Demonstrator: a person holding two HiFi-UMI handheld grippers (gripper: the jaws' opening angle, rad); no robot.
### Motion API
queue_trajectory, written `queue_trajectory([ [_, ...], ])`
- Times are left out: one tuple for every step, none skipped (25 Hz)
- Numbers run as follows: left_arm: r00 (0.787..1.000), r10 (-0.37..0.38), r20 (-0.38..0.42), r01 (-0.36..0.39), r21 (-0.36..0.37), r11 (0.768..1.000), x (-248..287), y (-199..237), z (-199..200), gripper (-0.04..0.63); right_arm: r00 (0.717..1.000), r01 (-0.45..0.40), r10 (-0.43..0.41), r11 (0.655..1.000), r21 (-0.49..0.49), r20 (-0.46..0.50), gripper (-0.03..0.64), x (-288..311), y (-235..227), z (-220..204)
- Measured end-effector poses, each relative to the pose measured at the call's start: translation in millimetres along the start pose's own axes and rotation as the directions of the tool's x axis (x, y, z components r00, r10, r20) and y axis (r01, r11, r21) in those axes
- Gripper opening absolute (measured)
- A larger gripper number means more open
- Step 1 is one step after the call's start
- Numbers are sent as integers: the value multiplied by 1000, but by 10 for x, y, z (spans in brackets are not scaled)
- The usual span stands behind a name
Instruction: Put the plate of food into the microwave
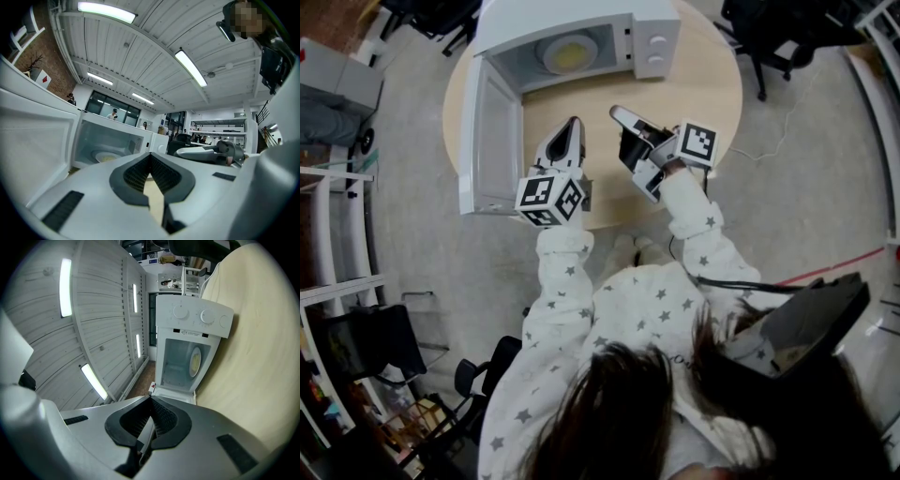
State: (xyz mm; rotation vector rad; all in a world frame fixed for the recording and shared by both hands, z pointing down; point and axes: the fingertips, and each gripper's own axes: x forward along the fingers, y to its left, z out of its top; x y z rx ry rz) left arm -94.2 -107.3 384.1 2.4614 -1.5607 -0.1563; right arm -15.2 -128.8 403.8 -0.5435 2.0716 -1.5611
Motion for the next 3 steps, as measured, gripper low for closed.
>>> queue_trajectory([
  [1000,1,-1,-1,-1,1000,1,1,-5,0,1000,-1,1,1000,1,-1,6,1,-1,-2],
  [1000,1,-2,-1,-2,1000,2,2,-12,0,1000,-1,1,1000,1,-2,6,2,-3,-4],
  [1000,2,-3,-2,-3,1000,3,3,-19,0,1000,-2,2,1000,2,-3,6,3,-5,-6],
])
